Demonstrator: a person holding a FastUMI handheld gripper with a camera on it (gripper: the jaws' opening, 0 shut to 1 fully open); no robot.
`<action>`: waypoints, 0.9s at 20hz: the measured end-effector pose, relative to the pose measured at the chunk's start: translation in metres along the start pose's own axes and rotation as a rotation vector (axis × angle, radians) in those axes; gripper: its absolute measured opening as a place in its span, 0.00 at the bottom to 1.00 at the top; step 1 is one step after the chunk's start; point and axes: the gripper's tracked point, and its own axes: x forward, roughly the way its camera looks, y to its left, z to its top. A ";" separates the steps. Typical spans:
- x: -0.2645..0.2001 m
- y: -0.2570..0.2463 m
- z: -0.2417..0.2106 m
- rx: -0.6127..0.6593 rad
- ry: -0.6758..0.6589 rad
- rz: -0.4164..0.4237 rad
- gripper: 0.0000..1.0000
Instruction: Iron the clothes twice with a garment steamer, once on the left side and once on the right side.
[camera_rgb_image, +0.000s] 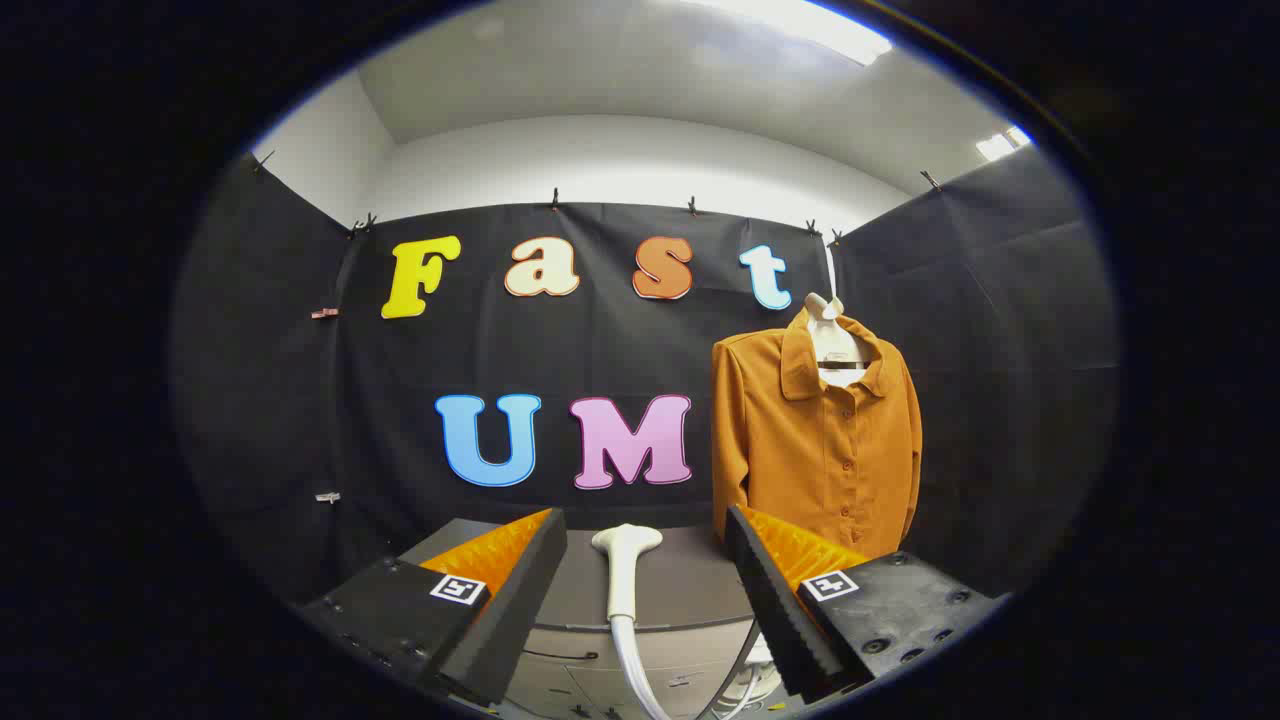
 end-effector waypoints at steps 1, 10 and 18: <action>-0.001 0.002 0.001 -0.005 -0.003 0.001 0.99; -0.008 0.007 0.004 0.000 0.003 0.003 0.99; -0.013 0.014 0.006 0.000 0.009 0.006 0.99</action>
